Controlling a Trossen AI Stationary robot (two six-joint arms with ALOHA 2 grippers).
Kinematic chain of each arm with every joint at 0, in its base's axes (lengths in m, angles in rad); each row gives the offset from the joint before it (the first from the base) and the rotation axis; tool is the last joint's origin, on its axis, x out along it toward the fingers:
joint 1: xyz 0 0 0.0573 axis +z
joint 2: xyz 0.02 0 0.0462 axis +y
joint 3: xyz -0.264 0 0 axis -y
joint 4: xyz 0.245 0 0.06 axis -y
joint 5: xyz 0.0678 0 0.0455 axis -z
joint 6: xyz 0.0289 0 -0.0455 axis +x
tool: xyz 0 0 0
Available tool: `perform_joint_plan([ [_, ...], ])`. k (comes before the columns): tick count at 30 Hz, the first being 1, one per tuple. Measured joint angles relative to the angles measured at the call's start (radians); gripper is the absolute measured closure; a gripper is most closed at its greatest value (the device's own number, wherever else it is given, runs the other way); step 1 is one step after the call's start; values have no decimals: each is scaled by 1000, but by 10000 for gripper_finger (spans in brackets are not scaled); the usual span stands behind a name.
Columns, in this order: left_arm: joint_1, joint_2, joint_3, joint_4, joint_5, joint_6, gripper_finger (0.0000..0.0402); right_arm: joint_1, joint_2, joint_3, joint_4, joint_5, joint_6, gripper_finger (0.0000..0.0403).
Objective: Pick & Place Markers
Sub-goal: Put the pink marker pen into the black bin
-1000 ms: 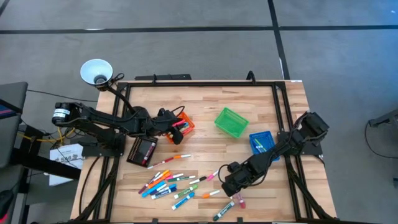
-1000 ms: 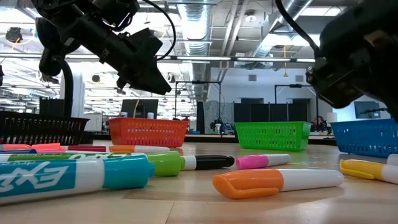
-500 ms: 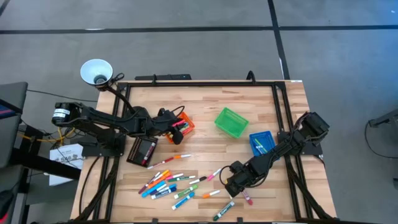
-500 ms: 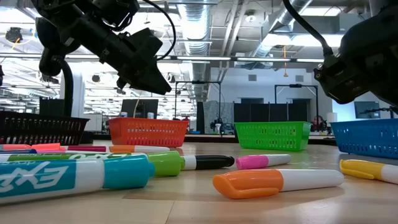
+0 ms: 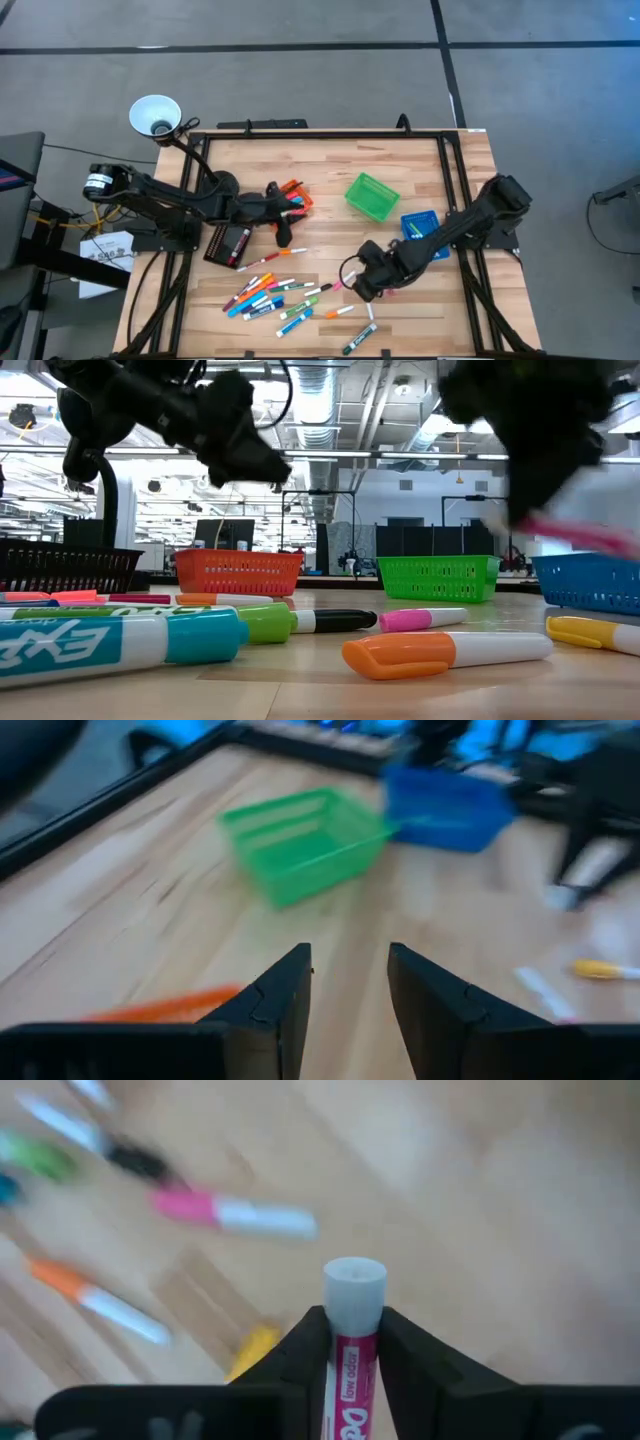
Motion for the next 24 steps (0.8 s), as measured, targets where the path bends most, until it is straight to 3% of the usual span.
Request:
perform_joint_plan([
  [7,-17,0,1,87,27,27,271,12,-180,155,-150,402,-269,343],
  [11,-17,0,1,93,29,27,271,69,-306,151,-116,722,-429,339],
  [13,-18,0,0,115,64,27,271,92,-346,116,-116,808,-466,339],
  [19,-19,0,0,275,220,76,271,88,-388,-94,113,842,-484,339],
  [22,-19,0,0,329,238,108,271,41,-374,-191,318,799,-602,338],
  [24,-18,0,0,335,239,105,271,3,-372,-246,461,717,-726,338],
])
